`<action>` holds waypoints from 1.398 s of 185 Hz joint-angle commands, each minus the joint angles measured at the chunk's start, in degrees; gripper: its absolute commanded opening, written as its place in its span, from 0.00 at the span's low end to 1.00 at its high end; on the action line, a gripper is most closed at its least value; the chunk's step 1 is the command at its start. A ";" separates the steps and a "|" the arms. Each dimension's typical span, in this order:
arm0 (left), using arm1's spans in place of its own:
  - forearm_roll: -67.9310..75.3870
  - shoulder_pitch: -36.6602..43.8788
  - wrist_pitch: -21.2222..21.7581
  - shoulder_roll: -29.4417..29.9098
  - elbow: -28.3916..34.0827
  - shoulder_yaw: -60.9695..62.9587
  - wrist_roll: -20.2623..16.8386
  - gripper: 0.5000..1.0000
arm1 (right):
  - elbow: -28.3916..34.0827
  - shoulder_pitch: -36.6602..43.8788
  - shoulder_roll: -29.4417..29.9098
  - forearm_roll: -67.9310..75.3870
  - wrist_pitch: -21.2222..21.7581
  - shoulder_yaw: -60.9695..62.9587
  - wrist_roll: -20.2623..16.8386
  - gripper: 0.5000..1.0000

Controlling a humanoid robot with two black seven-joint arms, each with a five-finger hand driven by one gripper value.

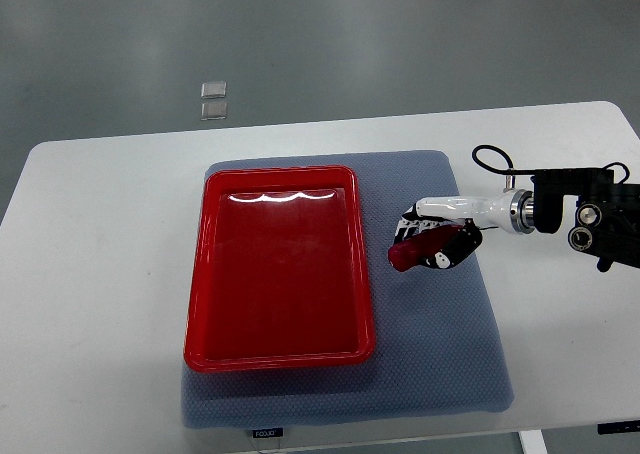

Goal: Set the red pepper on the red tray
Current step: 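Lift the pepper with the right hand and carry it over the tray, then lower the pepper into the tray and open the right hand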

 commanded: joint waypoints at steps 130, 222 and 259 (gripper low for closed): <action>0.00 0.00 0.00 0.00 -0.18 0.00 0.01 1.00 | -19.58 11.25 31.93 3.75 -1.36 -3.16 -0.13 0.00; 0.00 0.17 0.00 0.00 0.00 0.00 0.01 1.00 | -25.12 5.19 37.03 3.04 -3.04 -3.52 -0.04 0.81; 0.00 0.17 0.00 0.00 0.09 -0.09 0.01 1.00 | -24.68 5.45 37.03 3.83 -2.95 -2.37 0.04 0.83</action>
